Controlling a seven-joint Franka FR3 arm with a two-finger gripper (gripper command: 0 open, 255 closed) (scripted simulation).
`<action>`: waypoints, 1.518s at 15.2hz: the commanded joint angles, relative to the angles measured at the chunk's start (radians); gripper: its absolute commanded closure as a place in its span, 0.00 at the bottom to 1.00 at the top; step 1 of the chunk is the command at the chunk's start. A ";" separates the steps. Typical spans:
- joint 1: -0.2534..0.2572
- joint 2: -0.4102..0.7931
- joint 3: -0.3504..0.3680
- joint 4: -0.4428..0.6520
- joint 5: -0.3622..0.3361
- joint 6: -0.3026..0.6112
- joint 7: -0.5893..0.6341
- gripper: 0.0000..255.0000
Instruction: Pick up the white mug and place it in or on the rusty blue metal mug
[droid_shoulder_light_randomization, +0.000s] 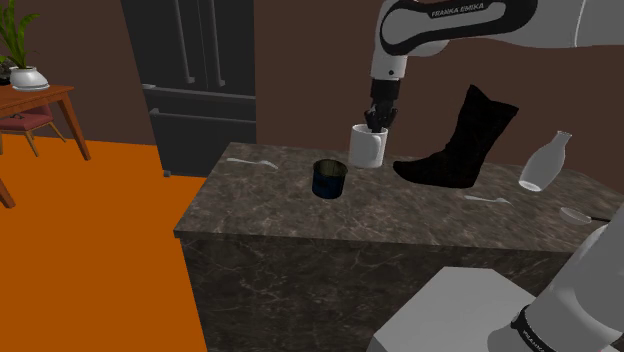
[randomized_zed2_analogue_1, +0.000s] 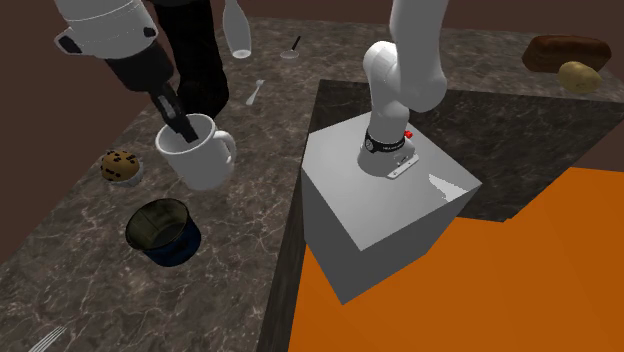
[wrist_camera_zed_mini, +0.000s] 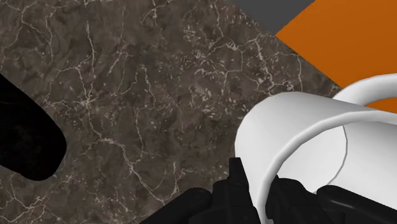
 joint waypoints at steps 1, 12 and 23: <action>0.001 0.084 0.000 0.118 -0.001 -0.033 0.002 1.00; 0.005 0.472 0.001 0.662 -0.007 -0.189 0.008 1.00; 0.004 0.444 0.000 0.468 -0.006 -0.024 0.005 1.00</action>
